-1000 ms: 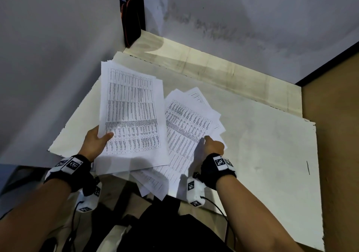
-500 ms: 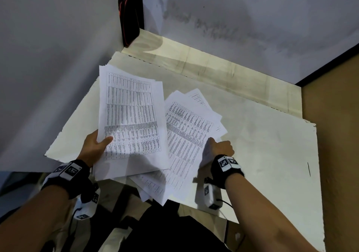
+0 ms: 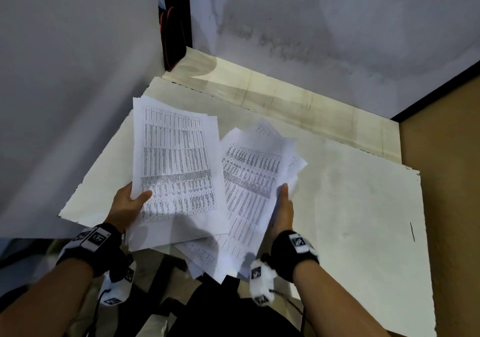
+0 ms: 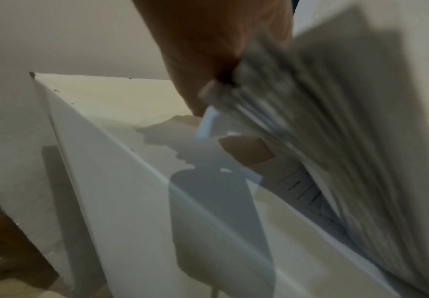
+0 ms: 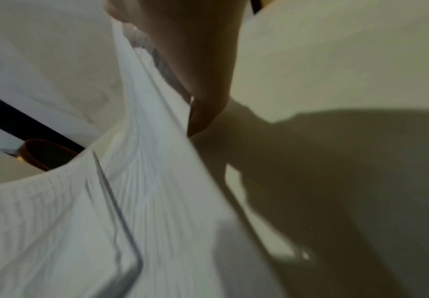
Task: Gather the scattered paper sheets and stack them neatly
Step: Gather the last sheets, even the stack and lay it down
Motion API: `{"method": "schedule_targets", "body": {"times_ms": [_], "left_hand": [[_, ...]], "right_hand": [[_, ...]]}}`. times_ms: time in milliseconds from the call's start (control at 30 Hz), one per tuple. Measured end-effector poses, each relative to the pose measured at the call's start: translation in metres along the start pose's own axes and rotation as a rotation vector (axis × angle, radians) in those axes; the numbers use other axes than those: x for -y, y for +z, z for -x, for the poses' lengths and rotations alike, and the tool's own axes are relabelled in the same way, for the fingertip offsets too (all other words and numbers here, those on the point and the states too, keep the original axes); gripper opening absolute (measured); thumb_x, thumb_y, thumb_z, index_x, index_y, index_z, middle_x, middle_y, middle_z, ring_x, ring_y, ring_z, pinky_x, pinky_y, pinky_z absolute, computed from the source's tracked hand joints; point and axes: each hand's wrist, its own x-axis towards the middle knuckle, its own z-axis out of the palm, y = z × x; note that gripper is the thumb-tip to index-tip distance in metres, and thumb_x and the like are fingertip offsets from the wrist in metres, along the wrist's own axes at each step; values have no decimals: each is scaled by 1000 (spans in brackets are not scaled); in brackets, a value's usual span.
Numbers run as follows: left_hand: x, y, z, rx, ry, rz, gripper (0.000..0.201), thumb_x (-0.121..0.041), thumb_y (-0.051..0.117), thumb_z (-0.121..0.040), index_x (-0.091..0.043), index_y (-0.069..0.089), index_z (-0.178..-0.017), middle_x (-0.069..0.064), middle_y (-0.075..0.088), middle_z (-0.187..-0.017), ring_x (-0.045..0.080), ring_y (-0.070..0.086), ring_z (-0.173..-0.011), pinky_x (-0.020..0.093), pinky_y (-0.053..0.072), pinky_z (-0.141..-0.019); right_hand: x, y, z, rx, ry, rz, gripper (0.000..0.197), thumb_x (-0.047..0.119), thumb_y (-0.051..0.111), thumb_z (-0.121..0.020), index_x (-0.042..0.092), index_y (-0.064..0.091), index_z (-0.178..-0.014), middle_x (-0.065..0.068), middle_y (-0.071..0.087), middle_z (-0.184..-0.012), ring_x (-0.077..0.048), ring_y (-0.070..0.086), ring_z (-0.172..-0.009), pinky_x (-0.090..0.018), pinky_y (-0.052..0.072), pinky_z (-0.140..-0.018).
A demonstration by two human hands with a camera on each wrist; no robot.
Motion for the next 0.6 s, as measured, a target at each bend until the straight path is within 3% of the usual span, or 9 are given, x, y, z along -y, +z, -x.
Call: {"method": "schedule_targets", "body": {"times_ms": [100, 200, 267, 333, 400, 500, 600], "left_hand": [[2, 4, 3, -15, -13, 24, 34, -2, 54, -88, 3, 53, -121, 14, 59, -114, 24, 55, -103, 36, 40, -92], [-2, 11, 9, -21, -19, 53, 33, -1, 53, -88, 3, 52, -121, 12, 59, -113, 23, 55, -103, 35, 39, -91], [-8, 12, 13, -17, -30, 87, 33, -2, 53, -89, 2, 52, -122, 11, 59, -112, 24, 56, -101, 36, 41, -90], [-16, 7, 13, -30, -49, 117, 31, -4, 53, -90, 0, 53, -121, 10, 60, -110, 26, 58, -98, 37, 43, -87], [-24, -2, 9, -69, -55, 137, 30, -6, 54, -89, 0, 54, -119, 10, 60, -109, 26, 59, -95, 38, 44, -87], [-37, -15, 4, -106, -41, 166, 31, -4, 53, -89, 3, 53, -119, 11, 58, -111, 27, 57, -96, 39, 42, -88], [-47, -17, 2, -93, -31, 175, 32, -2, 52, -89, 3, 52, -120, 12, 57, -112, 26, 56, -97, 39, 42, -91]], "right_hand": [[-29, 5, 11, -7, -150, 155, 67, 39, 81, -62, 14, 52, -116, -6, 63, -118, -24, 59, -105, -44, 41, -102], [-36, 19, 0, -155, -115, 295, 47, 12, 77, -68, -2, 60, -109, -13, 66, -100, -26, 62, -92, -38, 51, -88], [-19, 20, -9, -204, -67, 344, 46, 6, 73, -72, -9, 58, -113, -21, 66, -103, -27, 63, -90, -32, 48, -79], [10, 9, -13, -216, -92, 396, 47, 6, 73, -73, -12, 57, -114, -25, 65, -109, -31, 64, -93, -33, 48, -78], [45, -17, -13, -265, -192, 489, 45, 7, 74, -74, -11, 58, -112, -23, 65, -107, -33, 64, -94, -37, 50, -81], [102, -69, 1, -283, -328, 539, 44, 6, 72, -75, -12, 56, -112, -16, 61, -97, -28, 59, -84, -34, 46, -75], [145, -112, 25, -200, -390, 466, 44, 2, 71, -76, -12, 54, -114, -20, 61, -105, -28, 59, -81, -38, 48, -76]]}}
